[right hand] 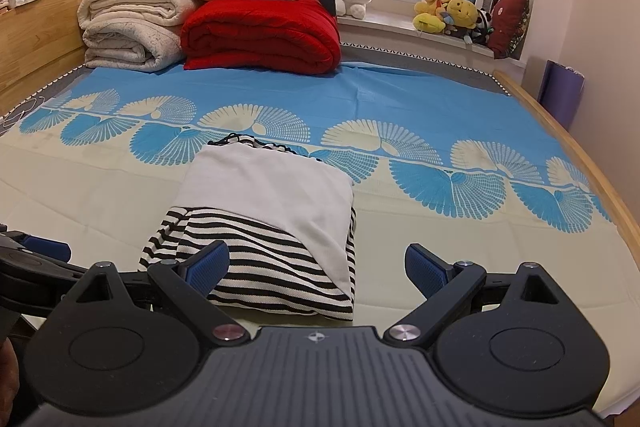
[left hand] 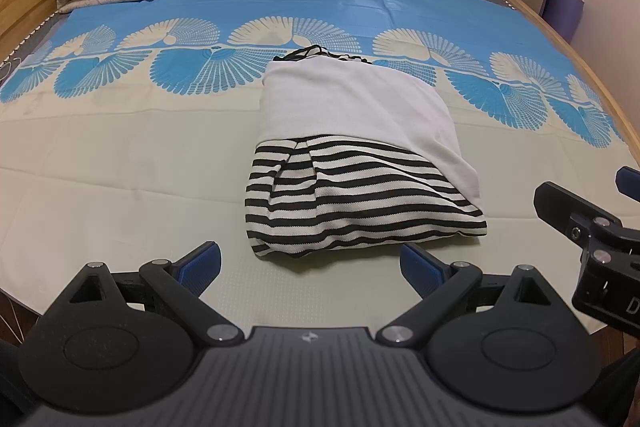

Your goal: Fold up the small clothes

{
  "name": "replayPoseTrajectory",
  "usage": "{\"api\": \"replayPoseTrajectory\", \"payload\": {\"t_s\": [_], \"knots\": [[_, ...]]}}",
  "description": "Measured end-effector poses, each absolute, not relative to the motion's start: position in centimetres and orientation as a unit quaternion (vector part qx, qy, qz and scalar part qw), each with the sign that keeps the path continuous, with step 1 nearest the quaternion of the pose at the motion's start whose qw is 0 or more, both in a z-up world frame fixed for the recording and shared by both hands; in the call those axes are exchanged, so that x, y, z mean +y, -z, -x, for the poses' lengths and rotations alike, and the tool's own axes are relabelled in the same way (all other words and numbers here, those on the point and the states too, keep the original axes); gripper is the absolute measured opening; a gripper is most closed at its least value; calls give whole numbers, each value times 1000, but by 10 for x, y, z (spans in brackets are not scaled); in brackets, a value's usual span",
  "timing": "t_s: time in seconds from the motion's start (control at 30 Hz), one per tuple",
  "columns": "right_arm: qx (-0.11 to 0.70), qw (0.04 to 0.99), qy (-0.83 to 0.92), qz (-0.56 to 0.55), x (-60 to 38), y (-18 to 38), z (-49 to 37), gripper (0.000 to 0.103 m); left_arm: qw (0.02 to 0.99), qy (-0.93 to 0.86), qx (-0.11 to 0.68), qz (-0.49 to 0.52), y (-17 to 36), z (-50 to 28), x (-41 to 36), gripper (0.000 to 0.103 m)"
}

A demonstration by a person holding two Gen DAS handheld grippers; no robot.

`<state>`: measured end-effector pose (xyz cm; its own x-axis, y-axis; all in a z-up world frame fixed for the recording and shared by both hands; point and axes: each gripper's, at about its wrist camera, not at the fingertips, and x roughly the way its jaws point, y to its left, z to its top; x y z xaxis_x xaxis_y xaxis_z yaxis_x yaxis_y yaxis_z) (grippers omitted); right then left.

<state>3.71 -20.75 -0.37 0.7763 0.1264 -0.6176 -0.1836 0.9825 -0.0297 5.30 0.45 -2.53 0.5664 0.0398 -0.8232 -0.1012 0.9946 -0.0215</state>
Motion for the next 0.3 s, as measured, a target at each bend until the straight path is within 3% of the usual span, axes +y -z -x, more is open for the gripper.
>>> {"api": "replayPoseTrajectory", "payload": {"t_s": [0.3], "knots": [[319,943,-87,47,-209,0,-35,95,884,-37,465,35,24,-53,4,98]]}}
